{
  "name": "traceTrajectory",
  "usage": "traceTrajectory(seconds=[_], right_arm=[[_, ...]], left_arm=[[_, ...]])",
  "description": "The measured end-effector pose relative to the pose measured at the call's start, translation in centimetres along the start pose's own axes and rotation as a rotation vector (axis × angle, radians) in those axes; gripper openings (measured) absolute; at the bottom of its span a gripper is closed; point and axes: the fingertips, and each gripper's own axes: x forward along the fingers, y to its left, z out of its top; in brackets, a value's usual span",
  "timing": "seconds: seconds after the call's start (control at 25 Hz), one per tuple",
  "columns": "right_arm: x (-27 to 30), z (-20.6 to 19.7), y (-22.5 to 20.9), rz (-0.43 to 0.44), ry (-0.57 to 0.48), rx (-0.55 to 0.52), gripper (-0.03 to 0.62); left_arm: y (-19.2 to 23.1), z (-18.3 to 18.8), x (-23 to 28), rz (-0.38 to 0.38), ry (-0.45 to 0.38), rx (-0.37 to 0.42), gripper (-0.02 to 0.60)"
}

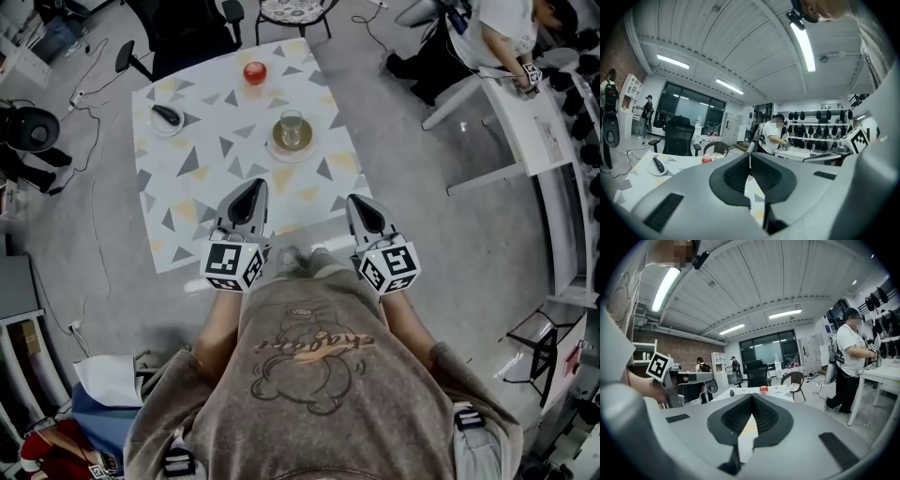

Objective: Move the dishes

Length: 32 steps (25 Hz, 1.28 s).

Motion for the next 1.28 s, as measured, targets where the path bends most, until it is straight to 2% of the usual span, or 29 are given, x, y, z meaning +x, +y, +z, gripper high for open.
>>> traceTrajectory(seconds=[0.92, 0.96, 1.04, 1.28], right_arm=[[8.6, 2.7, -6.3, 0.043, -0.011, 0.006, 0.006], [8.8, 2.8, -6.6, 0.045, -0.012, 0.006, 0.006], [9.2, 2.9, -6.9, 0.05, -0.01, 0.005, 0.006], [10.2, 2.9, -7.9, 0.066, -0.003, 0.003, 0.006]], left_arm=[[2.3, 0.5, 9.0, -0.013, 0.028, 0.007, 0.028], [2.3, 0.5, 9.4, -0.016, 0.029, 0.007, 0.035], [2.3, 0.2, 10.0, -0.022, 0.035, 0.005, 0.103], [2.3, -0.7, 11.9, -0.051, 0.066, 0.025, 0.241]])
